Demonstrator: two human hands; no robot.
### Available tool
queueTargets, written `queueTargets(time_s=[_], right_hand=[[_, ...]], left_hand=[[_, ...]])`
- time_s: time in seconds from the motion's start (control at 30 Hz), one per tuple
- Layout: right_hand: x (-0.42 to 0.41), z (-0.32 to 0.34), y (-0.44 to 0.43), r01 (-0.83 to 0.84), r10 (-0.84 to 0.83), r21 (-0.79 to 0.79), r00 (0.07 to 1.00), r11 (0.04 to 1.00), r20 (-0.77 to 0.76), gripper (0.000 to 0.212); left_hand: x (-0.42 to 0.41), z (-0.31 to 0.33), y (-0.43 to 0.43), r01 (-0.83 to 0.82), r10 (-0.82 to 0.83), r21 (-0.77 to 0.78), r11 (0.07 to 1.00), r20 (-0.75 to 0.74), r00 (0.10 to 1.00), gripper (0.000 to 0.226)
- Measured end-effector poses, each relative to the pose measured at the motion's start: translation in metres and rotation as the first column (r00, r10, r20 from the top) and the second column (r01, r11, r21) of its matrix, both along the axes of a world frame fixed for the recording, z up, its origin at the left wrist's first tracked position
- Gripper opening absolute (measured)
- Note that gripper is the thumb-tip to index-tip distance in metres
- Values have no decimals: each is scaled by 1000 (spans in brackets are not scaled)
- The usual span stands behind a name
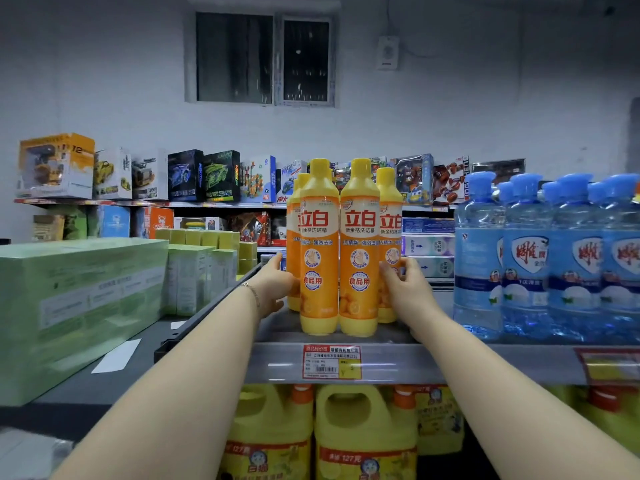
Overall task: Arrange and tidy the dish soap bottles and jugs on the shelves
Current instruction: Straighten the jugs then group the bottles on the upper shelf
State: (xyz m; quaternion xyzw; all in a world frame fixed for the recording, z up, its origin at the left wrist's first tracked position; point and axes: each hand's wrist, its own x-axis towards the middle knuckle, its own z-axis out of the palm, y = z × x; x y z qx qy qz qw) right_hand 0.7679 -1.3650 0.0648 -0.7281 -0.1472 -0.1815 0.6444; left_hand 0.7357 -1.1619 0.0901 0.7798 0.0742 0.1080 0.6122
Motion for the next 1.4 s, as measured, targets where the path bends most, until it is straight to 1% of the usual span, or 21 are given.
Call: queueTargets(time_s=[0.1,0.2,0.3,0.4,0.5,0.6,0.7,0.8,0.87,0.93,0.97,1.03,1.07,1.1,1.13,1.2,1.23,1.3,1.33,1.4], right_hand=[[0,0,1,6,-6,-32,1000,999,20,28],[-1,0,2,5,-4,-49,1000,999,30,24],[-4,0,3,-23,25,-60,999,998,41,22],[-6,2,4,-42,45,-85,998,996,33,16],[-7,3,5,-63,65,-106,998,992,8,12],[-10,4,5,-116,115,-104,993,988,-19,15],[-10,4,4,-181,179,-91,983,979,-34,25],[-8,2,4,-240,237,-67,970,968,-49,31],[-6,1,5,-253,251,-68,967,965,-43,31],[-6,1,6,-257,257,-83,966,963,-20,38],[-6,1,7,-264,264,-84,965,961,-12,42],[-8,1,8,-286,286,-79,958,955,-12,46],[-10,1,8,-296,296,-86,955,951,-9,49],[-11,1,8,-309,310,-102,951,946,-2,54],[-11,1,8,-322,325,-117,946,940,4,59],[-12,0,7,-353,359,-136,933,926,16,65],[-11,0,7,-366,373,-145,928,919,23,68],[-10,-2,7,-368,379,-173,925,914,35,78],[-10,-2,8,-362,376,-190,926,912,41,84],[-8,-4,9,-355,374,-215,926,910,54,91]], left_hand=[[2,1,4,10,-10,46,999,-12,1000,70],[6,1,9,21,-20,62,998,-19,1000,63],[10,0,11,30,-30,42,999,3,1000,54],[14,-2,12,43,-43,32,999,16,999,49],[15,-3,13,57,-57,33,998,18,998,47],[14,-2,12,75,-76,40,996,18,997,43],[9,0,13,79,-79,35,996,12,997,37],[11,3,13,13,-15,65,998,35,999,22],[18,4,12,-119,111,73,990,102,989,12],[28,6,11,-273,260,44,961,198,945,16],[37,7,12,-322,308,21,947,236,922,25],[68,5,26,-355,341,20,935,237,910,58],[82,4,31,-349,337,13,937,225,914,70],[97,4,35,-310,312,-43,950,204,928,77],[82,9,24,-249,265,-105,963,181,947,78],[48,19,-3,-92,132,-218,972,178,975,62],[43,18,-9,-6,50,-249,968,171,984,57],[46,13,-12,100,-50,-293,951,173,984,58],[51,11,-10,116,-58,-324,939,183,981,58],[52,9,-6,77,-22,-341,937,163,986,59]])
